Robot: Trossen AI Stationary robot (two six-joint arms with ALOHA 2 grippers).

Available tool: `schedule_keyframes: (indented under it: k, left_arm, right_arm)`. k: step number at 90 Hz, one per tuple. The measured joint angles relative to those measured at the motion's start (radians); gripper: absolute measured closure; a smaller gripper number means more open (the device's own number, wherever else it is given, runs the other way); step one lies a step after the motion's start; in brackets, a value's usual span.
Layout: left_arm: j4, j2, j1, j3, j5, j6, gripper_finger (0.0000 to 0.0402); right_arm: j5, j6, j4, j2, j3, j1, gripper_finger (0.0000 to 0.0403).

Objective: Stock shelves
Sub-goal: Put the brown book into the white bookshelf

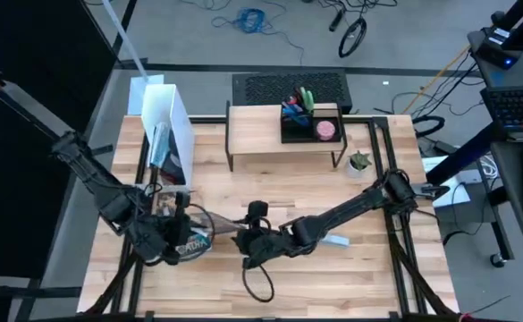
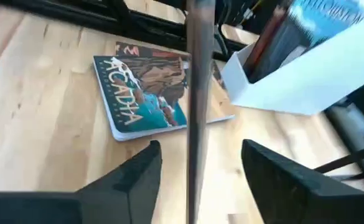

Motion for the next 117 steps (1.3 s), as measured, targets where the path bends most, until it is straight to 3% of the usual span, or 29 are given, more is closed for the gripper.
schedule_keyframes:
  k: [17, 28, 51, 61, 70, 80, 89, 102, 117]
  left_arm:
    - [0.004, 0.000, -0.001, 0.005, 0.019, 0.025, 0.0399]
    - [0.021, 0.000, -0.004, 0.005, 0.047, 0.024, 0.0399]
    - [0.075, -0.001, -0.019, 0.005, 0.034, 0.071, 0.0399]
    - [0.078, -0.001, -0.019, 0.006, 0.014, 0.064, 0.0398]
    - [0.077, -0.001, -0.019, 0.006, 0.008, 0.017, 0.0383]
    - [0.048, -0.004, -0.020, 0.013, -0.003, -0.056, 0.0356]
    - [-0.077, -0.004, -0.020, 0.074, -0.007, -0.186, 0.0324]
    - [-0.266, -0.011, -0.021, 0.185, 0.087, -0.372, 0.0281]
    - [-0.448, -0.052, -0.057, 0.269, 0.073, -0.529, 0.0267]
  right_arm:
    - [0.012, -0.027, 0.167, 0.049, 0.000, 0.000, 0.0199]
    - [0.049, -0.027, 0.177, 0.063, -0.003, -0.002, 0.0219]
    - [-0.044, 0.000, 0.266, 0.076, -0.001, -0.043, 0.0287]
    - [-0.104, 0.032, 0.261, 0.084, -0.002, -0.058, 0.0340]
    - [-0.139, 0.042, 0.264, 0.084, -0.002, -0.061, 0.0391]
    - [-0.134, 0.028, 0.266, 0.084, -0.002, -0.062, 0.0392]
    - [-0.131, 0.024, 0.274, 0.084, -0.002, -0.069, 0.0398]
    - [-0.132, 0.023, 0.323, 0.084, -0.002, -0.098, 0.0399]
    - [-0.137, -0.005, 0.441, 0.084, -0.002, -0.144, 0.0400]
